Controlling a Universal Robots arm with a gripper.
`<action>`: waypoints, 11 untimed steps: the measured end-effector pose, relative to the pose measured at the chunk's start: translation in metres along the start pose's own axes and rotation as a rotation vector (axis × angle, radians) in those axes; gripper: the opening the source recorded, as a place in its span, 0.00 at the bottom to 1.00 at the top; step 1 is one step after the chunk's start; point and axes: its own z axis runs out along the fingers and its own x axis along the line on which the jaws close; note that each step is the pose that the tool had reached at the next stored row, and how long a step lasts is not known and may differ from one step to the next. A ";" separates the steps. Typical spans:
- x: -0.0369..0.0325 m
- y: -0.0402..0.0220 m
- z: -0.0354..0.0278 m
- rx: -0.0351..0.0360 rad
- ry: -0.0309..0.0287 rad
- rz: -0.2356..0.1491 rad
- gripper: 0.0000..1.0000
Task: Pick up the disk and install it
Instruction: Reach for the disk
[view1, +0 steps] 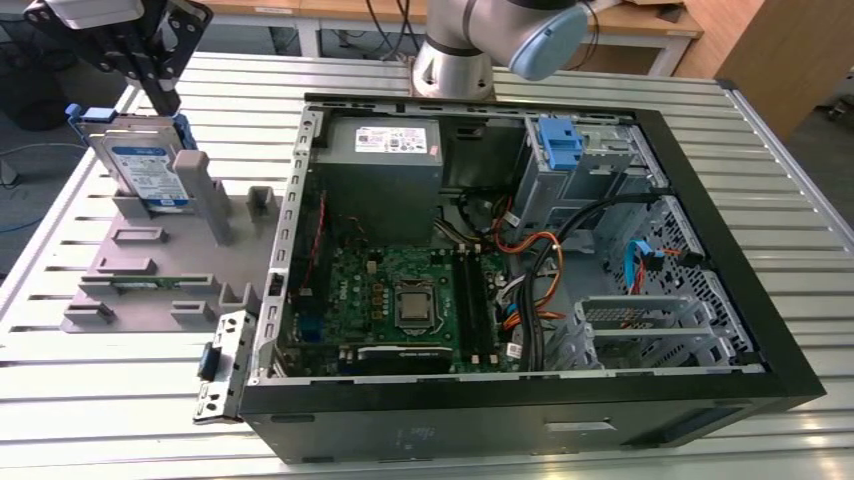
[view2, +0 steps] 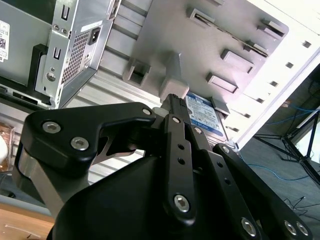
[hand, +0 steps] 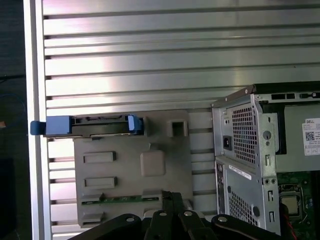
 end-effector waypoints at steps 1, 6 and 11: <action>0.0005 0.0000 0.0000 0.0000 0.0000 0.000 0.11; 0.0026 -0.0002 -0.0001 0.0000 0.0000 0.000 0.11; 0.0028 -0.0002 0.0000 0.0002 0.0025 0.000 0.11</action>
